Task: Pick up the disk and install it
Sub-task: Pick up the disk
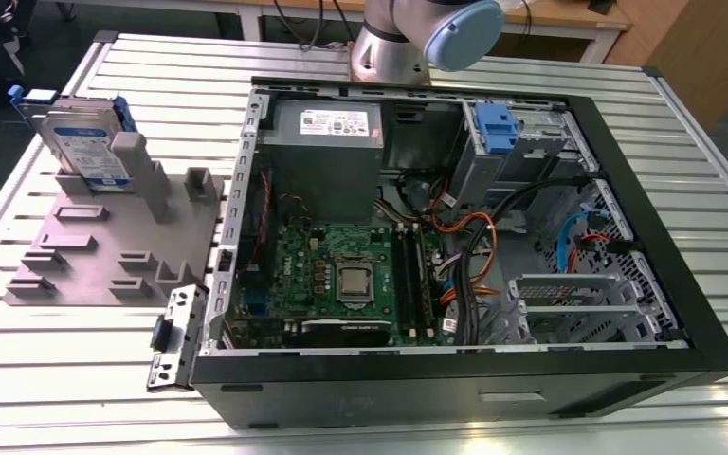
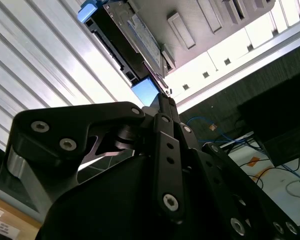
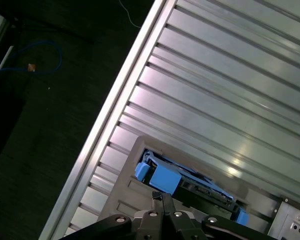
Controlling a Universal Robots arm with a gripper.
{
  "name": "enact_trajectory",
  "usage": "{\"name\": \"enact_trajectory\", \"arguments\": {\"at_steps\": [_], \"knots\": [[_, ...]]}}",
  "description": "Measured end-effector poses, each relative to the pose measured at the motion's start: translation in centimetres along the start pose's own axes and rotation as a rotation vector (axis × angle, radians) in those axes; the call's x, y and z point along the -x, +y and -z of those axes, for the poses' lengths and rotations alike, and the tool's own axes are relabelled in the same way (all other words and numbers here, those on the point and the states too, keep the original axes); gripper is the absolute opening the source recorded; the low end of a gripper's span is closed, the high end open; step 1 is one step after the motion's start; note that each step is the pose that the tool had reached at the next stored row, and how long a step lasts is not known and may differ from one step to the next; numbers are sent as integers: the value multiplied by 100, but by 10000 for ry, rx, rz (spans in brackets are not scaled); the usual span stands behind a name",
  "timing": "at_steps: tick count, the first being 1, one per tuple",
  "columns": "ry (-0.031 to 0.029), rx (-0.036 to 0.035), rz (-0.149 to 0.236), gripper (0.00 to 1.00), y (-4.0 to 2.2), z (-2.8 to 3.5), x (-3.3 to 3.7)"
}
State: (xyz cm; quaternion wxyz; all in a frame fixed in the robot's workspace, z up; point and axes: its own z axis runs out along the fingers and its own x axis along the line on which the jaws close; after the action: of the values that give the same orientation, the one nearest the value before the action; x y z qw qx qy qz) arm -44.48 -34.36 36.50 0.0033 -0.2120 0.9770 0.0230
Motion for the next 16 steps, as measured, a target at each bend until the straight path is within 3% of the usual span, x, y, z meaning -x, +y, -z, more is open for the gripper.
{"name": "enact_trajectory", "arguments": {"at_steps": [16], "knots": [[5,2,105,11,0,0,0]]}}
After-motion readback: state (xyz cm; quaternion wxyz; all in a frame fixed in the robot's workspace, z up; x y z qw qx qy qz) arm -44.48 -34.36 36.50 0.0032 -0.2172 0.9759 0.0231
